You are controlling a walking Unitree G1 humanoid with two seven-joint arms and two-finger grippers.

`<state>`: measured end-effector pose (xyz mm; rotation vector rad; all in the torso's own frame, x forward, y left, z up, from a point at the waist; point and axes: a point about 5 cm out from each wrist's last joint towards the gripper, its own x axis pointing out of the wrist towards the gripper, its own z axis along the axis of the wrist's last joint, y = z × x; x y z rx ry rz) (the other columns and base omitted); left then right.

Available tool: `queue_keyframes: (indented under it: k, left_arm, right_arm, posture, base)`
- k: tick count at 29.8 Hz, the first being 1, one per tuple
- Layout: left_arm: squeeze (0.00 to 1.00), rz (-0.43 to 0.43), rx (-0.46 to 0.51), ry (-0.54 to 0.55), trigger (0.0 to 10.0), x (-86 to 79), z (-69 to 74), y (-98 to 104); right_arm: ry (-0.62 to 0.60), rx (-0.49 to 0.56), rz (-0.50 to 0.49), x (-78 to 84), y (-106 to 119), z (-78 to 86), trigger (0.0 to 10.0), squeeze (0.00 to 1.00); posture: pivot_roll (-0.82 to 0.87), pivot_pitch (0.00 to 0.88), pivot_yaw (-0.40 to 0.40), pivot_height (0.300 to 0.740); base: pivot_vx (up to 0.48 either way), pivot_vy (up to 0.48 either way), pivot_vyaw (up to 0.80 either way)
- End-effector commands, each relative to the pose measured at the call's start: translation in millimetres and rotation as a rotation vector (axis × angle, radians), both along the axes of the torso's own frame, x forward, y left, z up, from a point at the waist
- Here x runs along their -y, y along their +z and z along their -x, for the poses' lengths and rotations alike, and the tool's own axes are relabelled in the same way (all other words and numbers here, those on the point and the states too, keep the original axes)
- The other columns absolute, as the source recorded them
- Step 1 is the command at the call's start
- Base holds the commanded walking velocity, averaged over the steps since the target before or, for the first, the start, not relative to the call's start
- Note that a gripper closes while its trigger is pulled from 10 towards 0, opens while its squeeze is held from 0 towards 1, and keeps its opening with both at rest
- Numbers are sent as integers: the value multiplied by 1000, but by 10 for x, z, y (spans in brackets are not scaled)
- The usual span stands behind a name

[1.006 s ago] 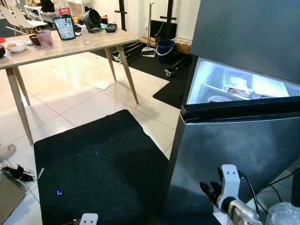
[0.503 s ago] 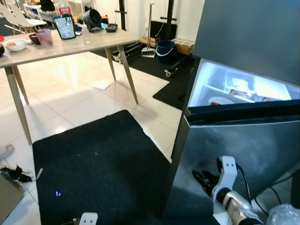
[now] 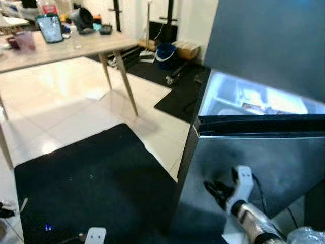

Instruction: Restocking fridge

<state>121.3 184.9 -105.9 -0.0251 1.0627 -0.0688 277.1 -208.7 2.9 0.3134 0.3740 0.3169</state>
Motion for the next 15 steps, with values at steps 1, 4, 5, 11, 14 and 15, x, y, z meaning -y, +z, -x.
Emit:
queue_keyframes:
  k: [1,4,5,11,14,15]
  left_arm:
    - [0,-1,-35,-8,10000,3,86,-29]
    - [0,-8,-36,-14,10000,1,87,-29]
    - [0,-7,-35,-14,10000,1,86,-29]
    - [0,-4,-34,-14,10000,3,88,-29]
    - [0,-4,-34,-14,10000,5,87,-29]
    - [0,-4,-33,-14,10000,5,87,-29]
  right_arm:
    - [-9,7,21,76,16,9,10000,0]
    - [-5,9,24,70,20,3,10000,0]
    - [-5,9,24,70,21,2,10000,0]
    - [-2,24,41,57,53,-35,10000,0]
    - [2,43,51,39,96,-83,10000,0]
    - [4,51,54,31,115,-103,10000,0]
  posture:
    - [-55,0,-21,740]
    - [-54,0,-23,740]
    - [-54,0,-23,740]
    - [-54,0,-23,740]
    - [-55,0,-23,740]
    - [-55,0,-22,740]
  base:
    - [315,0,0]
    - [309,0,0]
    - [307,0,0]
    - [311,0,0]
    - [317,0,0]
    - [319,0,0]
